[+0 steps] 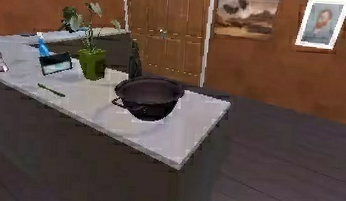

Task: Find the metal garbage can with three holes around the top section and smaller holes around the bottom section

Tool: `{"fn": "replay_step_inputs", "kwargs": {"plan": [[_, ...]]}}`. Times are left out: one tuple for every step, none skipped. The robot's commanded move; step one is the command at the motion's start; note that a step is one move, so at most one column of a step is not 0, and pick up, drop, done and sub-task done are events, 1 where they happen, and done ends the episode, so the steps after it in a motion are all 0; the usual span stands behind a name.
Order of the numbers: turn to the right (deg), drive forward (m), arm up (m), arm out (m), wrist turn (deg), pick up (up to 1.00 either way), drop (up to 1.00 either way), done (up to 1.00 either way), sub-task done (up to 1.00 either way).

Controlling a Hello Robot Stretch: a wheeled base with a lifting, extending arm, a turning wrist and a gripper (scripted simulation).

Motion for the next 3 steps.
{"fn": "replay_step_inputs", "kwargs": {"plan": [[45.0,0.0,0.0,0.0,0.0,0.0,0.0,0.0,0.0],[33.0,0.0,0.0,0.0,0.0,0.0,0.0,0.0,0.0],[0.0,1.0,0.0,0.0,0.0,0.0,0.0,0.0,0.0]]}}
